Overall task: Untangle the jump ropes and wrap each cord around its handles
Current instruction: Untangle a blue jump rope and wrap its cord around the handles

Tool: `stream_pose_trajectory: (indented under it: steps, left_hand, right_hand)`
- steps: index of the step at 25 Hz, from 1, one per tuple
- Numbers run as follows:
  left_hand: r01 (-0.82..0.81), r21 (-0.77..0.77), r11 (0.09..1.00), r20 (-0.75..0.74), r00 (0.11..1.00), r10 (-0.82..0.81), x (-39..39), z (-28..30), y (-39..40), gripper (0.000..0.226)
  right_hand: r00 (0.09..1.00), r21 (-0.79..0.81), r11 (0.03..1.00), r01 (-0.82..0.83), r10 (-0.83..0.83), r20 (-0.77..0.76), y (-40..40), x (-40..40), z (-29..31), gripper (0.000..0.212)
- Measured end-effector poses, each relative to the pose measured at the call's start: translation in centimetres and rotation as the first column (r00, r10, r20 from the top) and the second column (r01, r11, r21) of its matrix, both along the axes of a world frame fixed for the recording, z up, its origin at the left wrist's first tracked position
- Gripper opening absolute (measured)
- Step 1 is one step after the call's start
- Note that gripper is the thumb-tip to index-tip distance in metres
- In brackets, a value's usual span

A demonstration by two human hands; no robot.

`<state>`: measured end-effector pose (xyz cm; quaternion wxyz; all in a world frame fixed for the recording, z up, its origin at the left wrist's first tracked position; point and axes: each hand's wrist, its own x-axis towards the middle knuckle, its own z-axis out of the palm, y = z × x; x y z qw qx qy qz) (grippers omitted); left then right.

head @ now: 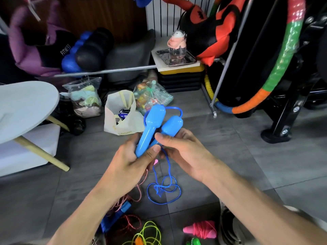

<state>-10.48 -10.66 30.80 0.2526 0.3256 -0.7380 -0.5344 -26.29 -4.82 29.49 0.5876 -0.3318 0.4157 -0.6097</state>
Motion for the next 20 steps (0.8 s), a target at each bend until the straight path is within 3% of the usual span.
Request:
stream_pose_trajectory:
  steps: [5, 7, 10, 11, 12, 13, 14, 15, 16, 17, 18, 20]
  left_hand:
    - [-0.028, 0.015, 0.999, 0.06, 0.998, 0.027, -0.2, 0.4, 0.1, 0.021]
    - [-0.035, 0.156, 0.987, 0.043, 0.999, 0.028, -0.2, 0.7, 0.0, 0.025]
    - [-0.04, 0.414, 0.91, 0.027, 0.999, 0.032, 0.5, 1.3, -0.8, 0.031]
    - [-0.015, 0.492, 0.87, 0.009, 1.0, 0.012, 1.0, 1.6, -1.2, 0.038]
    - [0.017, 0.544, 0.839, 0.005, 1.0, -0.024, 1.4, 1.9, -1.5, 0.044]
    - [0.052, 0.563, 0.825, 0.018, 0.997, -0.076, 1.8, 2.1, -1.7, 0.043]
    - [0.082, 0.565, 0.821, 0.034, 0.992, -0.123, 2.0, 2.3, -1.7, 0.039]
    - [0.111, 0.563, 0.819, 0.045, 0.985, -0.165, 2.1, 2.3, -1.5, 0.038]
    - [0.132, 0.559, 0.819, 0.053, 0.979, -0.195, 2.1, 2.3, -1.4, 0.04]
    - [0.158, 0.551, 0.82, 0.047, 0.974, -0.22, 2.0, 2.1, -1.2, 0.043]
    - [0.178, 0.538, 0.824, 0.039, 0.971, -0.235, 1.9, 2.0, -1.0, 0.043]
    - [0.208, 0.514, 0.832, 0.007, 0.969, -0.247, 1.8, 2.1, -0.9, 0.033]
  right_hand:
    - [1.0, 0.06, 0.998, 0.029, -0.029, 0.008, -0.1, 0.3, 0.0, 0.016]
    - [0.993, 0.126, 0.99, 0.057, -0.043, -0.112, -0.2, 0.0, 0.4, 0.014]
    - [0.915, 0.264, 0.959, 0.107, 0.01, -0.404, -0.1, -2.4, 1.6, 0.04]
    - [0.857, 0.299, 0.933, 0.202, -0.021, -0.514, 0.0, -3.8, 1.8, 0.047]
    - [0.735, 0.291, 0.894, 0.341, -0.06, -0.675, 0.3, -5.2, 1.9, 0.051]
    - [0.526, 0.215, 0.854, 0.473, -0.078, -0.847, 0.6, -6.4, 2.1, 0.053]
    - [0.329, 0.113, 0.853, 0.51, -0.072, -0.942, 0.9, -6.9, 2.2, 0.058]
    - [0.263, 0.039, 0.89, 0.455, -0.093, -0.96, 1.1, -6.9, 2.4, 0.067]
    - [0.334, 0.011, 0.941, 0.337, -0.108, -0.936, 1.3, -6.6, 2.3, 0.076]
    - [0.498, 0.017, 0.98, 0.2, -0.087, -0.863, 1.4, -5.8, 2.4, 0.081]
    - [0.668, 0.02, 0.997, 0.074, -0.034, -0.744, 1.5, -4.7, 2.7, 0.08]
    - [0.853, -0.012, 1.0, -0.019, 0.01, -0.521, 1.2, -3.2, 2.4, 0.059]
